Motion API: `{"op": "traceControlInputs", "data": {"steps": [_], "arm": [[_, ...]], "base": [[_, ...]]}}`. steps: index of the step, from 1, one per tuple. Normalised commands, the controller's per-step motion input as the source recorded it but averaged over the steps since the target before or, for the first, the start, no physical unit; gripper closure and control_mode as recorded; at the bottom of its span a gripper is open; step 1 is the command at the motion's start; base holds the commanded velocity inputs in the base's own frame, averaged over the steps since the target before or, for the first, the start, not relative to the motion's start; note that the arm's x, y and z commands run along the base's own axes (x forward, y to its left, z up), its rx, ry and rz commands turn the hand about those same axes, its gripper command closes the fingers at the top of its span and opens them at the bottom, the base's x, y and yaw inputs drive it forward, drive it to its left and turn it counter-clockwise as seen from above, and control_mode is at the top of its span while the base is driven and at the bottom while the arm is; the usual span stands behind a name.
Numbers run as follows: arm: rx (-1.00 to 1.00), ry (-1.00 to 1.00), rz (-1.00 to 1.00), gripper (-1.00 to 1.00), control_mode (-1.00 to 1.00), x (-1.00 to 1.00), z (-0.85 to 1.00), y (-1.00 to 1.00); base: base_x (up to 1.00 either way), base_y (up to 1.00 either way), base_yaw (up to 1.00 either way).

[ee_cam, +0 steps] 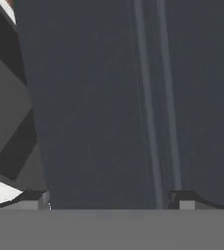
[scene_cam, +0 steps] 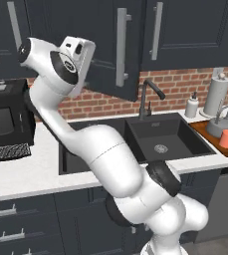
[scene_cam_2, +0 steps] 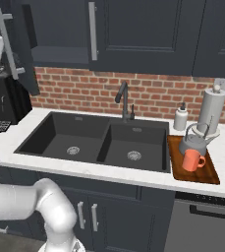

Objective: Pick the kettle from the counter and place it on the tray. Then pick the mug from the cabinet and place it on the tray. Then close the cabinet doors.

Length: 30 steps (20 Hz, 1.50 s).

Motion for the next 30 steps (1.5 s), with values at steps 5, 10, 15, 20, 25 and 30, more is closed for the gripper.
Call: {"op": "traceControlInputs", "data": {"steps": [5,10,15,20,25,30], "arm": [[0.14,-0.04,0.00,-1.00,-1.00,0.86,0.00,-0.60],[0.14,-0.06,0.00,-1.00,-1.00,0.91,0.07,-0.50],[0.14,-0.06,0.00,-1.00,-1.00,0.91,0.04,-0.46],[0.14,-0.08,0.01,-1.00,-1.00,0.91,0.00,-0.39],[0.13,-0.19,0.02,-1.00,-1.00,0.86,-0.02,-0.38],[0.09,-0.28,0.03,-1.00,-1.00,0.81,-0.24,-0.35]], "base": [[0.00,0.00,0.00],[0.00,0.00,0.00],[0.00,0.00,0.00],[0.00,0.00,0.00],[0.00,0.00,0.00],[0.00,0.00,0.00]]}}
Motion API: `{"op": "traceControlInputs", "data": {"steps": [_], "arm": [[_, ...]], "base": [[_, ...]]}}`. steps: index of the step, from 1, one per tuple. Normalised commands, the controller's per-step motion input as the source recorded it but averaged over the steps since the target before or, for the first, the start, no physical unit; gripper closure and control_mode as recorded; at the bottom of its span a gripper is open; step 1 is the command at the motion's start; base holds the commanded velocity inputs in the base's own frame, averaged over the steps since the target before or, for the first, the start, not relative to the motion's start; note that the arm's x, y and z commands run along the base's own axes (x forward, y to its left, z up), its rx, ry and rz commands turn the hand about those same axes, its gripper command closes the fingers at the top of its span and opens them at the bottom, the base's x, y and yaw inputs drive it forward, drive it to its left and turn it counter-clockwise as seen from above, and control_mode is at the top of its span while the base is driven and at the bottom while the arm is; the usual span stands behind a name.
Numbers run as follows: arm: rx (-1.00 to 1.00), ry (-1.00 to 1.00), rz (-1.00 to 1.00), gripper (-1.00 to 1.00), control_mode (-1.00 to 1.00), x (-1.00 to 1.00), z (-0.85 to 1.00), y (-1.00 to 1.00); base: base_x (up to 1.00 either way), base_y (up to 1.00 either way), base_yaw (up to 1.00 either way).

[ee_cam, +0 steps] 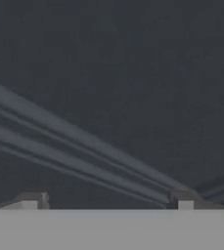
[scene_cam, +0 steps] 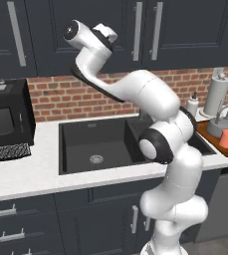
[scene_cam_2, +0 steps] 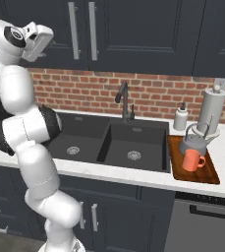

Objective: Pick the kettle from the counter and place it on the tray. Then pick the mug from the cabinet and place it on the tray. Then close the cabinet doors.

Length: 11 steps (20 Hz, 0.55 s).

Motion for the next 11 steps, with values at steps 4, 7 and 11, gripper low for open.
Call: {"op": "traceControlInputs", "data": {"steps": [4,7,11], "arm": [[0.08,-0.26,0.03,-1.00,-1.00,0.84,-0.35,-0.34],[0.07,-0.21,0.01,-1.00,-1.00,0.91,-0.38,-0.33],[0.06,-0.17,0.00,-1.00,-1.00,0.74,-0.35,-0.33]], "base": [[0.00,0.00,0.00],[0.00,0.00,0.00],[0.00,0.00,0.00]]}}
